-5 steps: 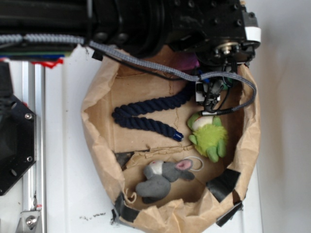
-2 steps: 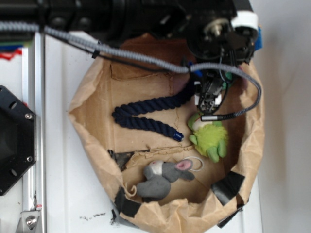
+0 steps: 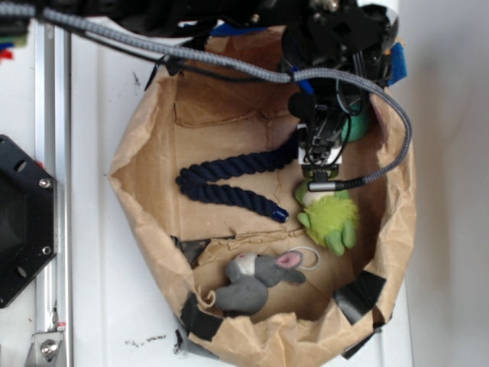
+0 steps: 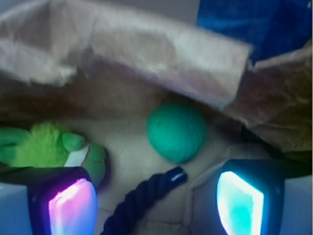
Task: Grab the green ball.
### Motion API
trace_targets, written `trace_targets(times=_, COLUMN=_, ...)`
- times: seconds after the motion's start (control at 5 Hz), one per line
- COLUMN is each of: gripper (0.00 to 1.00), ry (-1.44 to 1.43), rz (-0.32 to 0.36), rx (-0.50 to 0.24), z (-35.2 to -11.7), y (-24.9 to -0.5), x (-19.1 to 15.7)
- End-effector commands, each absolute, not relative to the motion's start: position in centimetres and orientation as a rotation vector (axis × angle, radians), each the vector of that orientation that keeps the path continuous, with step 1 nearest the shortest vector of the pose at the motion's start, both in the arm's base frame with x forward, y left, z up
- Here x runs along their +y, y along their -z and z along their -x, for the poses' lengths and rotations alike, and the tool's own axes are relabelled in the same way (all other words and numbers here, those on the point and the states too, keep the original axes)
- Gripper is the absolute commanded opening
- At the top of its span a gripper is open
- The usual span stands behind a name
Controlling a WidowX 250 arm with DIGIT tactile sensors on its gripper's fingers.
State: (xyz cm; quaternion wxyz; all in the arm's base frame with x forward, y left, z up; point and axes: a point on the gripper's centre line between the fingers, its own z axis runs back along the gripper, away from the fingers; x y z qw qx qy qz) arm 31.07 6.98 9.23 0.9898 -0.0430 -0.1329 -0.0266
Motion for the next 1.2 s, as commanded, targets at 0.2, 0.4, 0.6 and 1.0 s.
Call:
trace_targets(times=0.2, gripper=1.0, ry=-0.058, rz=0.132, rx=-0.476, z=-32.6, y=-9.1, x=8.0)
trace_targets(times=0.4, gripper=1.0, ry=-0.072, rz=0.145, rx=-0.509, z=-33.2, y=-8.4, x=7.9)
trace_targets(times=0.6, gripper=1.0, ry=-0.071, rz=0.143, rx=-0.507, z=-33.2, y=-8.1, x=7.9)
trace_targets(times=1.0, gripper=1.0, ry=-0.037, rz=0.11, rx=-0.482, z=-31.7, y=-7.2, x=8.2)
